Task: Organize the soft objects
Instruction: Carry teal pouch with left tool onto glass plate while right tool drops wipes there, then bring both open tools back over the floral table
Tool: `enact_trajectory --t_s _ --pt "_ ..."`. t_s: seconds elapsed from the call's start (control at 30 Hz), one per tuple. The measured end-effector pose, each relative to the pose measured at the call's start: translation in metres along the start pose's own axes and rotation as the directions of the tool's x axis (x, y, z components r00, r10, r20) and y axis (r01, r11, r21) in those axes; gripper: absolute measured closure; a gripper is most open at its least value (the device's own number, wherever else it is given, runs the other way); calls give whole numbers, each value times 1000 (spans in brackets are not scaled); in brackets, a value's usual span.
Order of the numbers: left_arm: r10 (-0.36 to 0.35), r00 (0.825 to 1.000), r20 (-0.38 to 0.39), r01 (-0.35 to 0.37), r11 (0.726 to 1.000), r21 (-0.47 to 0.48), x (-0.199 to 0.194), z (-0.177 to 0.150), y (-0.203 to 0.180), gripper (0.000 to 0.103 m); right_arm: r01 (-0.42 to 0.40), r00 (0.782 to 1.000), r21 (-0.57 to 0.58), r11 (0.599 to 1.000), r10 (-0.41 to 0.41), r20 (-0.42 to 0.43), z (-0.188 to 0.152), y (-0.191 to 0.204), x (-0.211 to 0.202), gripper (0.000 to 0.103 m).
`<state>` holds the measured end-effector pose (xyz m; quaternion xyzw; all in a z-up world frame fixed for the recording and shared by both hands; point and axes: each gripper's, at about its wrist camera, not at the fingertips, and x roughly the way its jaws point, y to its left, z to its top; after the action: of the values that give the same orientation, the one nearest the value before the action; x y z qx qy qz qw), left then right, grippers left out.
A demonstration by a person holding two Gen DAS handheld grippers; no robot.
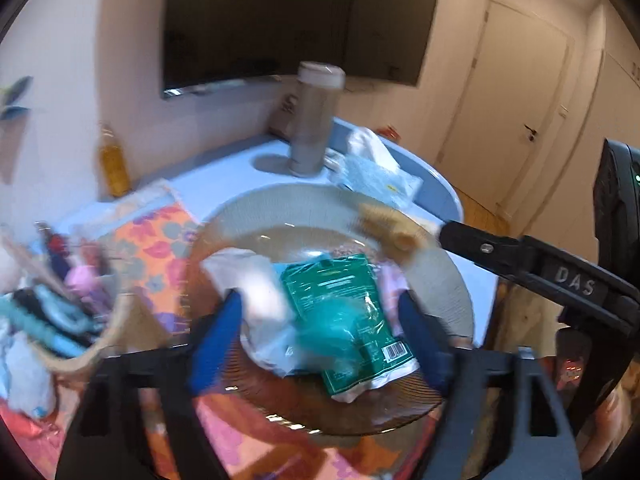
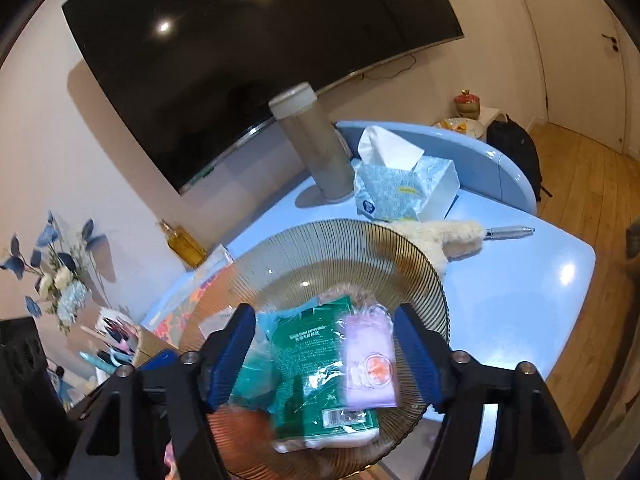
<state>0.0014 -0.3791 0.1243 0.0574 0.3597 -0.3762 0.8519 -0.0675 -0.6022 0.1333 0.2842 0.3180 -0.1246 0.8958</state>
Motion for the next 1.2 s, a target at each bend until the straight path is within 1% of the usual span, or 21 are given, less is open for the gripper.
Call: enact_trajectory --t_s 0.03,0.2,0.3,0.37,0.43,0.5,0.6,0.67,0.7,0.73,0.77,0.8,0.83,0.87,0.93,0.97,1.0,1.03,1.07,1.13,1.2 --pt "8 999 32 -9 1000 9 -11 -3 2 20 -12 1000 2 1000 12 -3 -1 1 -3 32" --pt "2 997 80 -3 1000 6 -55 -12 11 20 -58 998 -14 998 58 -6 -10 19 -16 32" --pt "23 995 101 -21 1000 -13 -80 -19 20 13 -104 995 -56 993 103 -19 -18 42 -24 32" --pt "36 991 127 -30 998 -47 -103 -27 33 13 -129 992 -98 987 128 -18 -26 62 -31 32" --pt "70 984 166 -57 995 -82 -130 -38 49 13 -154 988 -155 976 153 -17 -37 88 -39 28" --pt "123 974 192 -101 987 -124 -158 -51 68 13 -188 982 -193 963 188 -23 -51 109 -43 19" --pt "186 962 201 -151 972 -179 -192 -67 94 12 -267 964 -260 928 257 -72 -77 149 -42 18" --pt "262 941 213 -215 952 -218 -218 -83 114 12 -328 944 -331 885 298 -139 -102 182 -38 18" --pt "311 925 220 -257 936 -240 -230 -92 124 12 -348 937 -362 865 308 -166 -115 196 -37 18" --pt "378 901 212 -315 908 -277 -242 -105 140 11 -373 927 -401 837 317 -200 -132 215 -35 18" --pt "406 892 198 -338 891 -301 -246 -113 149 8 -395 918 -427 814 326 -227 -146 226 -33 18" --pt "444 881 162 -368 860 -353 -250 -128 168 5 -416 908 -453 788 333 -254 -159 239 -31 18" --pt "467 874 131 -388 835 -390 -250 -141 184 5 -437 898 -486 757 336 -284 -177 254 -27 18" --pt "485 868 107 -405 817 -411 -249 -150 194 5 -444 895 -516 733 330 -302 -191 264 -23 18" --pt "550 835 28 -480 752 -452 -243 -179 223 5 -444 895 -583 681 300 -331 -221 282 -12 18" --pt "568 823 8 -503 734 -457 -240 -188 229 6 -444 894 -622 645 272 -356 -238 291 -3 18" --pt "594 804 -27 -538 708 -458 -235 -197 238 6 -439 895 -645 625 245 -373 -250 297 4 18" --pt "614 786 -67 -573 684 -450 -229 -206 247 6 -425 900 -665 614 205 -386 -262 301 14 18" --pt "622 776 -102 -596 672 -439 -224 -214 256 6 -415 901 -672 613 177 -395 -268 303 23 18" --pt "627 768 -133 -614 660 -433 -218 -222 267 6 -419 895 -661 622 159 -418 -276 300 36 18" --pt "637 754 -160 -631 636 -443 -215 -233 276 6 -419 888 -638 646 145 -436 -277 294 52 18"
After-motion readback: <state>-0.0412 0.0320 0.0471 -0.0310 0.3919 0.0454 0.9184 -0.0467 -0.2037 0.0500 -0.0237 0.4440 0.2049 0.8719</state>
